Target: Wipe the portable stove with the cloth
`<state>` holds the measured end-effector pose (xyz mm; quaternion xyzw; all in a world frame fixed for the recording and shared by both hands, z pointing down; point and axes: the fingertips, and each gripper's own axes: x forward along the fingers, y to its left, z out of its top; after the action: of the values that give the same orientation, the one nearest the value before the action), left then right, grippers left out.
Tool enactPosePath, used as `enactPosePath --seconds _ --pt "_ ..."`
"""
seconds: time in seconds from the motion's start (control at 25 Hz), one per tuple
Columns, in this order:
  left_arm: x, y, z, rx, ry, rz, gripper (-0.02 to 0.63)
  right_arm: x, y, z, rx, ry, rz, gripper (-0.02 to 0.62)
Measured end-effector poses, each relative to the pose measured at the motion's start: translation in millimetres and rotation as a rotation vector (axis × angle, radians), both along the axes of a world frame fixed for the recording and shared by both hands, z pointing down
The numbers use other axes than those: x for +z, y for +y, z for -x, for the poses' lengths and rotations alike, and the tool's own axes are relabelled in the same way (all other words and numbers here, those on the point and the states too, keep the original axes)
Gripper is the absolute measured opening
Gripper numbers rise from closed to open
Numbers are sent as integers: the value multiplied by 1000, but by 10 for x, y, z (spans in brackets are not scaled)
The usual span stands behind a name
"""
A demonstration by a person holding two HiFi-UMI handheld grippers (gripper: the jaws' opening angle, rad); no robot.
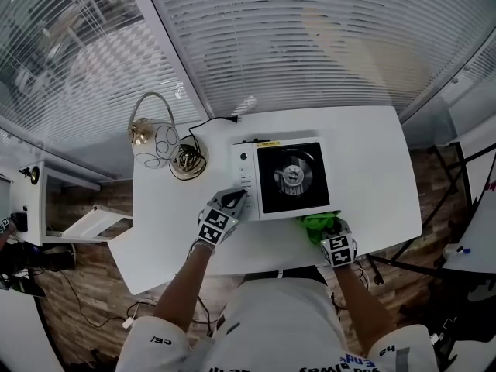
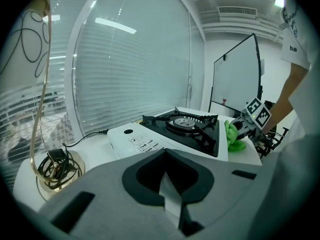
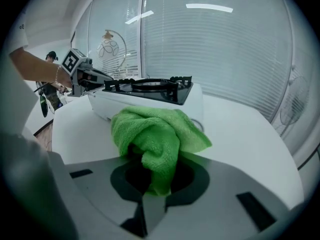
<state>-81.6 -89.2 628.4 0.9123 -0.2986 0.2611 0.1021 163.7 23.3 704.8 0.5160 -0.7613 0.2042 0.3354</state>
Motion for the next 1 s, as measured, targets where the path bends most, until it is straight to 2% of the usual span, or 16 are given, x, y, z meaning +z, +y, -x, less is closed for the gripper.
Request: enactPosePath --seconds 0.36,0.68,1.0 --pt "4 -6 -13 -20 -4 8 11 19 42 -384 1 5 36 49" --pt "7 -6 -15 -19 -15 20 11 1 -5 -764 80 -6 55 48" --pt "4 -10 -14 -47 -6 31 11 -24 -241 -992 38 21 30 48"
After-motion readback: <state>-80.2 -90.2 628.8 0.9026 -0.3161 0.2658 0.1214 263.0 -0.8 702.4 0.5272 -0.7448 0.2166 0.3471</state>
